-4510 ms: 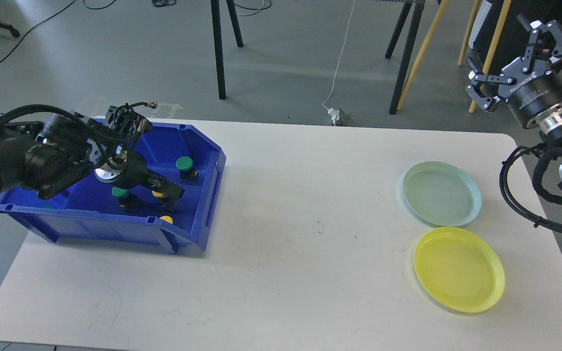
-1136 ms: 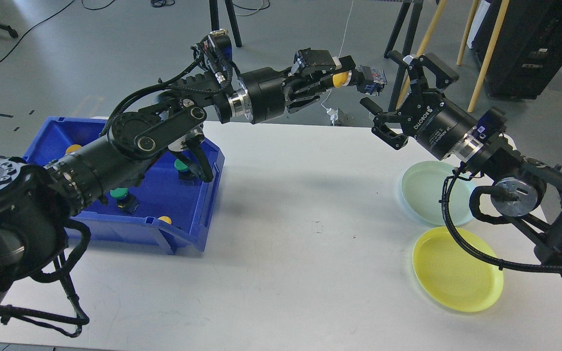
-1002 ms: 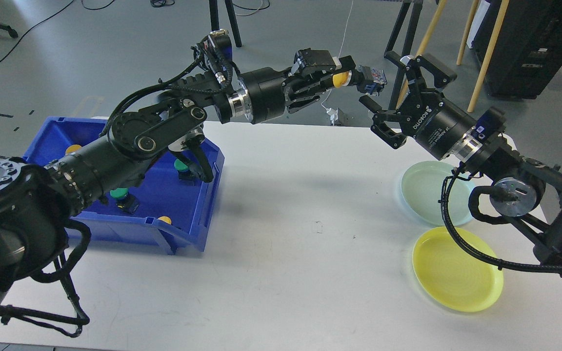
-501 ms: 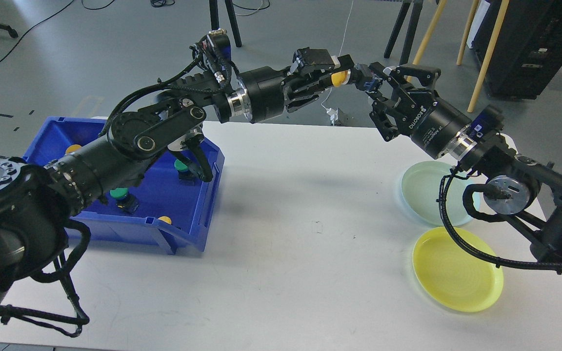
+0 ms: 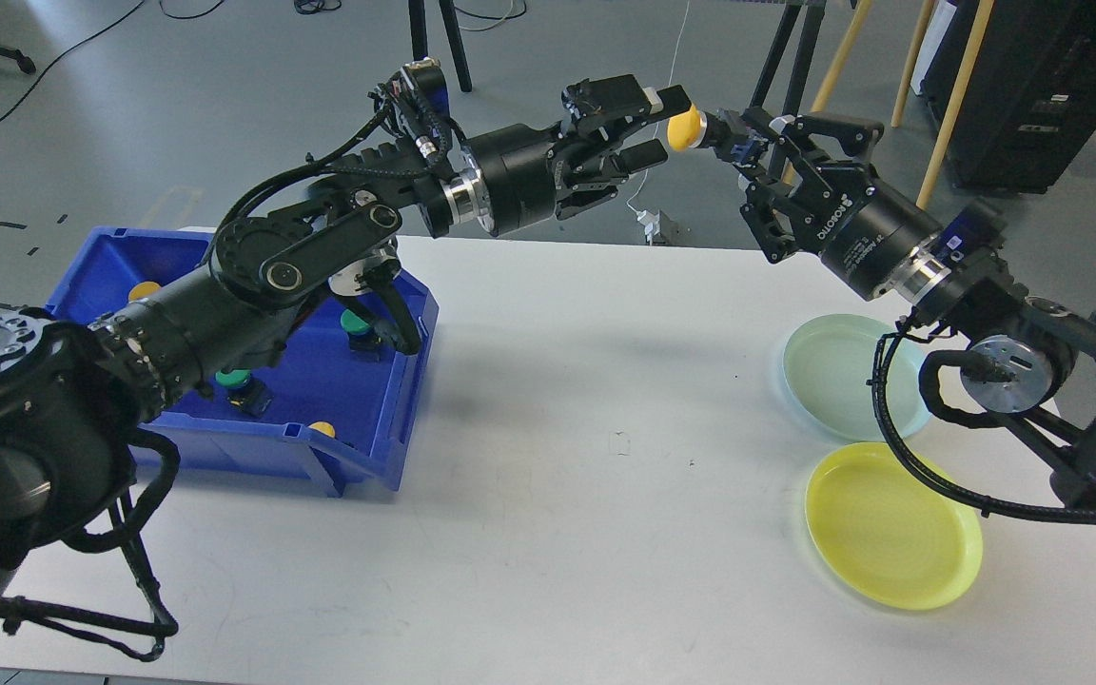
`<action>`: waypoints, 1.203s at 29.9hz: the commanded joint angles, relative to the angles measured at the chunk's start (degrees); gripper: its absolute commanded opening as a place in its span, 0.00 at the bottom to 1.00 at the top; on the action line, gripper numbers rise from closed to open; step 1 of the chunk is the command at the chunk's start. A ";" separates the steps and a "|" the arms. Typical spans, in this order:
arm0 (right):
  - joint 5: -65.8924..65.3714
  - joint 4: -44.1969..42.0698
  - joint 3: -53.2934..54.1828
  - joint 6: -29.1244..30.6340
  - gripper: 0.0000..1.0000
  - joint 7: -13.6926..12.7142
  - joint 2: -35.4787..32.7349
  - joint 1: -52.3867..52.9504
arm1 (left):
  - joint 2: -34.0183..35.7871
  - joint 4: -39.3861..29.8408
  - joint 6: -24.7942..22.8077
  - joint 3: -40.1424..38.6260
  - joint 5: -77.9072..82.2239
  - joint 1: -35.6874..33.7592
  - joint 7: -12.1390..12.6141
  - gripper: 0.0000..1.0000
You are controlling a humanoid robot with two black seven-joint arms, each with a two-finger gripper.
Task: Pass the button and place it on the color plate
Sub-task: 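Bring the right gripper to the left gripper and take the button, then lower the button onto the yellow plate and open the right gripper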
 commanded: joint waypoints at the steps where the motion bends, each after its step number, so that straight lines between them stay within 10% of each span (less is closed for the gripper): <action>1: 0.34 2.45 1.36 -2.69 0.01 -0.60 -4.71 -3.41 | 0.06 0.00 0.01 0.00 -0.01 0.18 0.01 0.89; 10: 10.24 23.20 0.66 -20.90 0.01 -2.10 -29.85 -32.14 | -0.11 0.35 0.01 0.00 -0.10 0.18 0.01 0.90; 20: 17.13 20.22 -3.30 -24.07 0.03 -7.28 -28.74 -39.03 | 0.32 0.44 0.01 0.18 0.08 -0.08 0.01 0.90; 29: 17.13 20.39 -2.60 -23.72 0.60 -7.55 -23.55 -37.80 | 9.98 -0.35 0.01 0.70 0.17 -0.35 0.01 0.90; 32: 17.21 20.39 -2.51 -23.63 0.97 -7.55 -22.84 -37.62 | 14.37 -0.44 0.01 1.05 0.95 -0.78 0.01 0.92; 36: 17.48 20.92 -2.08 -22.32 1.00 -7.20 -23.01 -37.53 | 20.79 -0.44 0.01 1.05 8.49 -1.93 0.01 0.94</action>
